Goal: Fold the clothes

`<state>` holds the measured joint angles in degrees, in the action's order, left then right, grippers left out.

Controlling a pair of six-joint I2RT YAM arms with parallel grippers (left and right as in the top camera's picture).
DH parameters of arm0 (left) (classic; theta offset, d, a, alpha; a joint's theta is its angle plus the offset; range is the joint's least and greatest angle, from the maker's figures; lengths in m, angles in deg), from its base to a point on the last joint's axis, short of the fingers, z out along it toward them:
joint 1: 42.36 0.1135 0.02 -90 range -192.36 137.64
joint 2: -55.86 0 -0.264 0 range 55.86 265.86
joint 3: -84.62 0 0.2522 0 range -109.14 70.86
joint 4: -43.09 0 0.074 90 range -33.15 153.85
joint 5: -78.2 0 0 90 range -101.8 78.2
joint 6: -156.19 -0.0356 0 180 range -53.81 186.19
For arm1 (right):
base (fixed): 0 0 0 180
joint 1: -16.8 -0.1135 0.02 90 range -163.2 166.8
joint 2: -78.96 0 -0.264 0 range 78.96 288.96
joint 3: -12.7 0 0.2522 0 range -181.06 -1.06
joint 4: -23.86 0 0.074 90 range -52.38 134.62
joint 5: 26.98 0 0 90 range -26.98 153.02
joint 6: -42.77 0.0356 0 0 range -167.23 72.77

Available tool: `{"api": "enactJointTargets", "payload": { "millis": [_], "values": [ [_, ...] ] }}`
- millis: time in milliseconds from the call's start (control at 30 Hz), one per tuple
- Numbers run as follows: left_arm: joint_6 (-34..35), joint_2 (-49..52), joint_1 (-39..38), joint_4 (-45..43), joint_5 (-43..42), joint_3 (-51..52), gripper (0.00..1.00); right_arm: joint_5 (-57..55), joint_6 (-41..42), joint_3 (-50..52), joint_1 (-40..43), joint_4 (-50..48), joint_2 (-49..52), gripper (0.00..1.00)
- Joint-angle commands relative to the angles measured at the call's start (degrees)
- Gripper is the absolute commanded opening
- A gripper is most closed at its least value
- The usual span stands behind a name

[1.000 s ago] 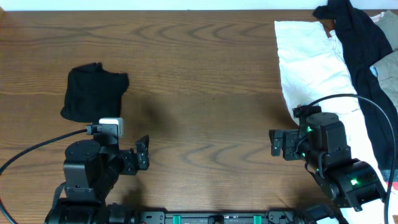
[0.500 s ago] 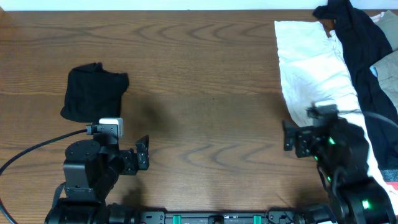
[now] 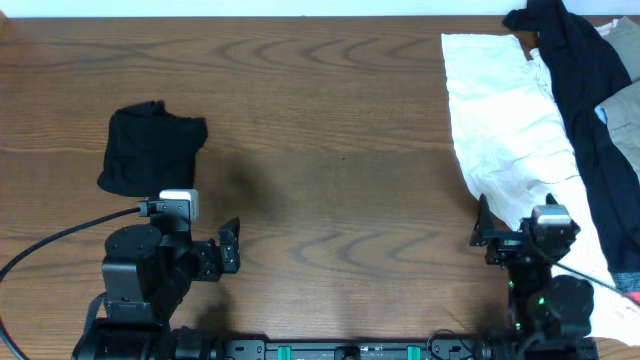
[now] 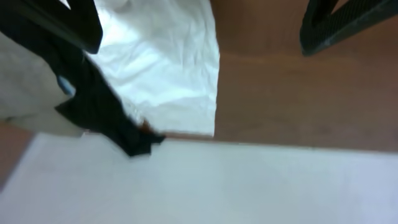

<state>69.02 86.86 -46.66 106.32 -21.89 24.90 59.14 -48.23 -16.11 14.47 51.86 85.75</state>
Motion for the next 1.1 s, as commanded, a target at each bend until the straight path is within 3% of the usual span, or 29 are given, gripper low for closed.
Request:
{"api": "enactJointTargets", "payload": {
  "millis": [0, 200, 333, 1067],
  "values": [
    [0.3, 0.0, -0.2, 0.0, 0.5, 0.3, 0.98, -0.2, -1.0, 6.1, 1.4, -5.4, -4.7, 0.99],
    [0.3, 0.0, -0.2, 0.0, 0.5, 0.3, 0.98, 2.6, -1.6, 14.9, 2.6, -15.3, -6.5, 0.99],
    [0.3, 0.0, -0.2, 0.0, 0.5, 0.3, 0.98, 3.5, -2.4, 14.7, 2.7, -9.8, -6.5, 0.99],
    [0.3, 0.0, -0.2, 0.0, 0.5, 0.3, 0.98, 3.9, -2.3, 14.7, 2.7, -10.0, -6.4, 0.99]
  ]
}}
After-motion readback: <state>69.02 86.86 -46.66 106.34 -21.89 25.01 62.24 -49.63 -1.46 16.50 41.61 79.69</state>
